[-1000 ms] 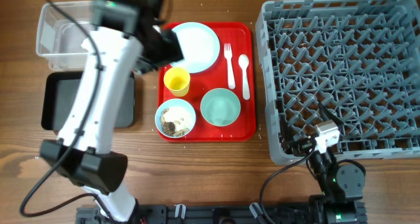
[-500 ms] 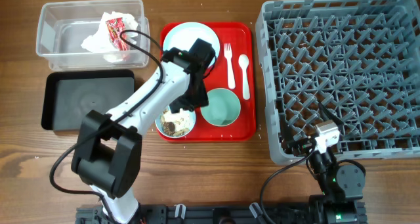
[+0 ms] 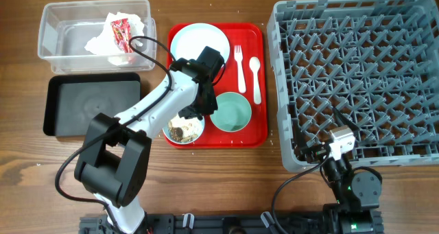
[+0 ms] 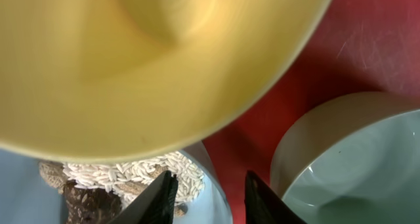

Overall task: Sort waste into correct bins and load items into the dishwasher rack
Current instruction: 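Grasp the bowl of food scraps with the left gripper and lift it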

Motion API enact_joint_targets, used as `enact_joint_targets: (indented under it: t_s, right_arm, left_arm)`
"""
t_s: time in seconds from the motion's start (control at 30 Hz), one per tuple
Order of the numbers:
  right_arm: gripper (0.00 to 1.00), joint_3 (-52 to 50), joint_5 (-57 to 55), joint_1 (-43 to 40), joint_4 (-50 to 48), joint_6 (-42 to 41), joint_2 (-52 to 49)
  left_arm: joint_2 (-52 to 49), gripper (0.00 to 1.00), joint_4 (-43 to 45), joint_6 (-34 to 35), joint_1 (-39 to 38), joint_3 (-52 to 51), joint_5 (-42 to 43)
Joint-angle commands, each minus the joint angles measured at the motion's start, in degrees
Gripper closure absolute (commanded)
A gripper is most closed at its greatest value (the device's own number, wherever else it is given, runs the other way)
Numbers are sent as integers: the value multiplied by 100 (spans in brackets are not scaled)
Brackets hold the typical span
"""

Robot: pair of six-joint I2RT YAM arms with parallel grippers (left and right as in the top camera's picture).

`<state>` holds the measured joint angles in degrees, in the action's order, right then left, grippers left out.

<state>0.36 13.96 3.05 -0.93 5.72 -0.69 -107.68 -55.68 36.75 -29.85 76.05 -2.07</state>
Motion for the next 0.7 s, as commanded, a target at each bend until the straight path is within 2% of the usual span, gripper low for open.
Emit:
enact_joint_targets:
  t_s: [0.0,0.17,0.33,0.57,0.67]
  right_arm:
    - [0,-7,79,-28,-31,28,26]
    - [0,-7,79,-28,-31,31,26]
    - [0,-7,79,-28,-31,31,26]
    - [0,-7,76,-28,-31,28,26]
    - [0,-7,79,-28,-31,31,26]
  left_arm:
    - [-2,67,109,-31,39,-236,4]
    - [0,75,129,-33,39,-293,4]
    - [0,96,122,-31,37,-293,7]
    - [35,96,61,-33,39,-254,144]
    - [168,96,-90,-35,44,74,310]
